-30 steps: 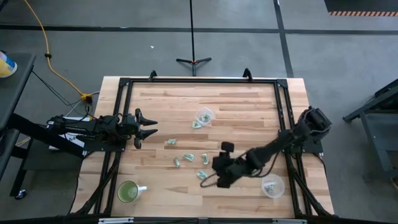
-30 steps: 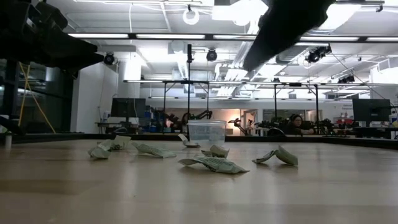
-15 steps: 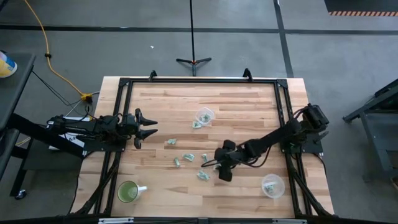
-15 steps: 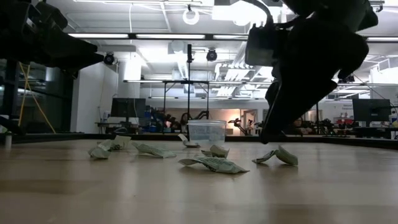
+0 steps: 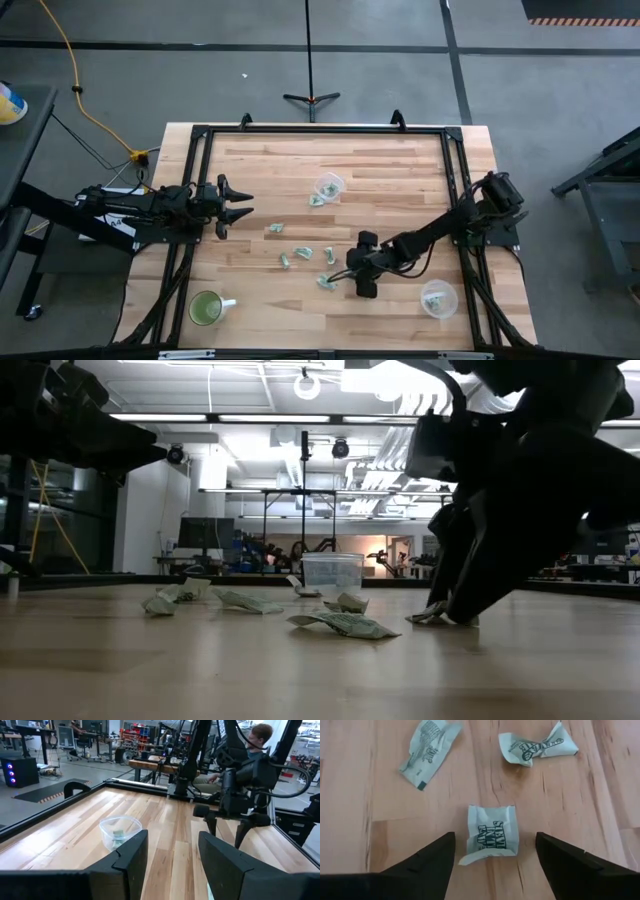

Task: Pick and place items into bin
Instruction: Put the green stevia packet into the square transparent bin, then put the green stevia packet into the circle transparent bin

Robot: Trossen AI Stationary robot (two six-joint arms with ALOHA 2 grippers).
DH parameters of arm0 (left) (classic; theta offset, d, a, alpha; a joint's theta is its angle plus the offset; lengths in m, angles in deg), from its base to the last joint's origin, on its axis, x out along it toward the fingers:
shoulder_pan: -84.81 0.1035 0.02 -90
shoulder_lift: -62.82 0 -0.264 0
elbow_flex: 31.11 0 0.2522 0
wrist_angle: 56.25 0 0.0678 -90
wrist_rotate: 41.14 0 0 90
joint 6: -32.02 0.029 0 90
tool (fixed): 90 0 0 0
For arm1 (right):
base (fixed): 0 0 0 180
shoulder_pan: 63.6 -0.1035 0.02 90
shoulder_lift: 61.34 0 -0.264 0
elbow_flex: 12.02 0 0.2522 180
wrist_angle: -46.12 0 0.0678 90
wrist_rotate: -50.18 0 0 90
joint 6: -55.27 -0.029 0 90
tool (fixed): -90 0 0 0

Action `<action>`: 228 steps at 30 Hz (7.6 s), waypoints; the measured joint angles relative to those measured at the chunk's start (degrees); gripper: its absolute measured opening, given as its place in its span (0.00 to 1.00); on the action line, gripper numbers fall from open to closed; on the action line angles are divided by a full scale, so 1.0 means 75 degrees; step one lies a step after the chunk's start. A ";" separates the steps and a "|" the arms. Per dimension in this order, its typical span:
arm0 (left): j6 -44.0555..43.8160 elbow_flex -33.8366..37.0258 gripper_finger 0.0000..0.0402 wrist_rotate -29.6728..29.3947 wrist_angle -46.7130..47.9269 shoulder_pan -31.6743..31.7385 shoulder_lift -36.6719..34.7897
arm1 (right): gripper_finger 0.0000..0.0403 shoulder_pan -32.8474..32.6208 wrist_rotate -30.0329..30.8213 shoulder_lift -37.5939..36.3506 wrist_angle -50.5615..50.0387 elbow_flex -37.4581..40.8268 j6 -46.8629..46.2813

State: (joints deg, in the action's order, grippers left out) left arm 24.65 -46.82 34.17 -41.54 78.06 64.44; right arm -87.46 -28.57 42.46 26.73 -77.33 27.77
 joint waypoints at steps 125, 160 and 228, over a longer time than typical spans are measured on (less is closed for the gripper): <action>0.0003 0.0000 0.52 0.0010 0.0003 0.0001 0.0001 | 0.42 0.3485 0.0998 0.2005 0.3184 -0.1472 0.6103; 0.0003 0.0000 0.52 0.0010 0.0006 -0.0001 0.0001 | 0.00 0.2820 0.3274 0.0668 0.2954 -0.1478 0.5995; 0.0002 0.0000 0.52 0.0009 0.0001 0.0001 0.0000 | 0.68 0.1283 -0.0606 0.0927 0.0599 -0.1113 0.2773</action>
State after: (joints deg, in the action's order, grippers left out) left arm 24.66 -46.82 34.24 -41.53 78.07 64.44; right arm -77.83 -33.12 49.42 31.22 -85.68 48.57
